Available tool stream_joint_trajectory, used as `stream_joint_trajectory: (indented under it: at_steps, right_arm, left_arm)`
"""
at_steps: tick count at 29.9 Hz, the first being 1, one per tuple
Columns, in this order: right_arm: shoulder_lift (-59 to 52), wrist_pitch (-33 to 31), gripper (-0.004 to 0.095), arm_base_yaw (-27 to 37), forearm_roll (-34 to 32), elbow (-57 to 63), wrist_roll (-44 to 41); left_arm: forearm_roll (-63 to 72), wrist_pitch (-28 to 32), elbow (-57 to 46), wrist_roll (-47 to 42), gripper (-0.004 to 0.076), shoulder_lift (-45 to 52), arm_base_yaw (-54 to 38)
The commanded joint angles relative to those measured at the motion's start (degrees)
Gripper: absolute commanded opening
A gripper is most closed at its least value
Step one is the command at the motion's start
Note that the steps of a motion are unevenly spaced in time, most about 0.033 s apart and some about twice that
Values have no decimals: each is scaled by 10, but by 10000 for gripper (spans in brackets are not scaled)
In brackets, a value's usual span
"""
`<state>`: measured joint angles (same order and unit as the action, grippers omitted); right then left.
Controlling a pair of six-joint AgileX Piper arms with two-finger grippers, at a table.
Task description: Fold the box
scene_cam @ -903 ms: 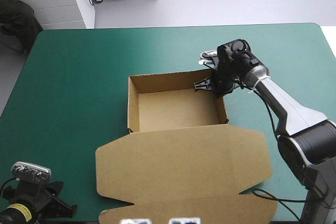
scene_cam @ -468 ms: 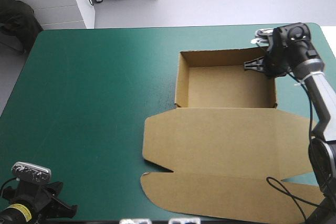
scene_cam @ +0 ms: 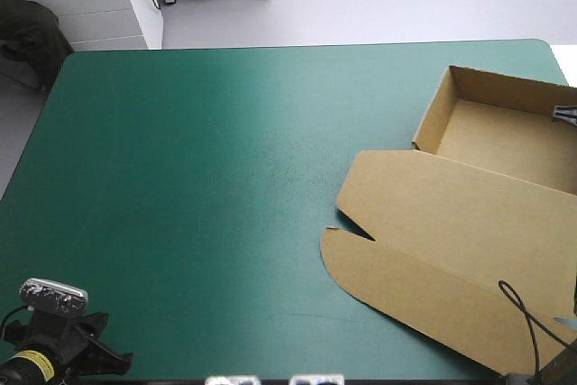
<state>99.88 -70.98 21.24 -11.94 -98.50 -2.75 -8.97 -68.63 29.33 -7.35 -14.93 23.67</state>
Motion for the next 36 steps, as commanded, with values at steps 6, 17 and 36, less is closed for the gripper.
stream_joint_trajectory:
  at_steps: [6, 17, 36]
  right_arm:
    - [5, -5, 85, 66, 10, -15, -3]
    - [11, -5, 367, 66, 19, -19, -1]
    - [-223, -5, 148, 64, 208, 5, 83]
  left_arm:
    - [-2, 30, 13, -7, -8, -7, 2]
    - [-4, 31, 13, -3, -8, -7, 2]
    - [-4, 32, 13, -2, -8, -7, 2]
